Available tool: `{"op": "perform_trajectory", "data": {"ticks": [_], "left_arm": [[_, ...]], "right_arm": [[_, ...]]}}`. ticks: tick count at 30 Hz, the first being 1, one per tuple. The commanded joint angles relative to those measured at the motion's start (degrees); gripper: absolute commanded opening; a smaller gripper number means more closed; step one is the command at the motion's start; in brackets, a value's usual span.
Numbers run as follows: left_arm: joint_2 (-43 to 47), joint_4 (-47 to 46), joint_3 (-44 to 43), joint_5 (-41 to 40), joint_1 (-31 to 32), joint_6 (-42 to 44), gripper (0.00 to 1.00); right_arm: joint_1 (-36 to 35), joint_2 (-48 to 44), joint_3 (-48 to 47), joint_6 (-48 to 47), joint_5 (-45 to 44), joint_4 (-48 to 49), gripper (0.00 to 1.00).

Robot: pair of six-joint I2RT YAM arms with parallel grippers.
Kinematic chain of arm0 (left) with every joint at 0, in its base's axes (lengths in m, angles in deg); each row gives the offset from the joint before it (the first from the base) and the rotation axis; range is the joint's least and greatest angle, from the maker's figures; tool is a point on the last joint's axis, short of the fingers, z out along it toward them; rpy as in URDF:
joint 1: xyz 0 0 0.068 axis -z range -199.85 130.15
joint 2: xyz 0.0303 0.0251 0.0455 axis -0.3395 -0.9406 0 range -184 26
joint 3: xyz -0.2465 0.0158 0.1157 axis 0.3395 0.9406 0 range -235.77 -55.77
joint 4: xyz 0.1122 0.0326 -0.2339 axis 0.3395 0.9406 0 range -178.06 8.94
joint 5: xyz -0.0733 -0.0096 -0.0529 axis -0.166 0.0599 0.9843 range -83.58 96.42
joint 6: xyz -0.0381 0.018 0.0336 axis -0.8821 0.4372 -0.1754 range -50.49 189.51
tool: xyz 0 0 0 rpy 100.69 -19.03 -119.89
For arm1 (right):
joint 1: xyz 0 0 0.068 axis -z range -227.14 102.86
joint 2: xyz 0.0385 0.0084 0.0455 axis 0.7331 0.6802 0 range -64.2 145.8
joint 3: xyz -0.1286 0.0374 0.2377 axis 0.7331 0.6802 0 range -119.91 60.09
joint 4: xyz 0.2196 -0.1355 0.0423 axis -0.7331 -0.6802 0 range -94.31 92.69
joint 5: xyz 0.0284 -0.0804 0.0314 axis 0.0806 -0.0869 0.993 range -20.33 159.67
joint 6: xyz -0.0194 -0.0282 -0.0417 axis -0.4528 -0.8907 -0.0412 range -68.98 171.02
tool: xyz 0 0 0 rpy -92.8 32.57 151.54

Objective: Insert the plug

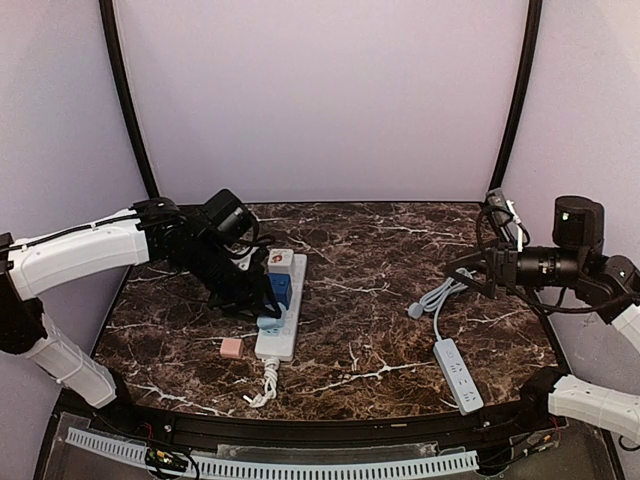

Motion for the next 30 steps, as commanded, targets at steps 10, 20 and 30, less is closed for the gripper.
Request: {"op": "perform_trajectory", "data": {"ticks": [10,20,30], "left_arm": [[-7.31,-8.35,-9.31,9.73,2.37,-5.67,0.21],[-7.76,-11.18,-10.63,13.02,2.68,-8.22,0.21],[-7.78,-14.85,-9.66,13.94,3.09,-10.40,0.20]], "right_arm": [[-4.02,3.13,-4.49,-26.05,7.53,7.98,0.99],[-17.13,16.97,-9.86,-38.25,-2.19,5.02,0.99],[-24.83,26.91,-12.95,-43.40,-8.20,5.88,0.99]]}}
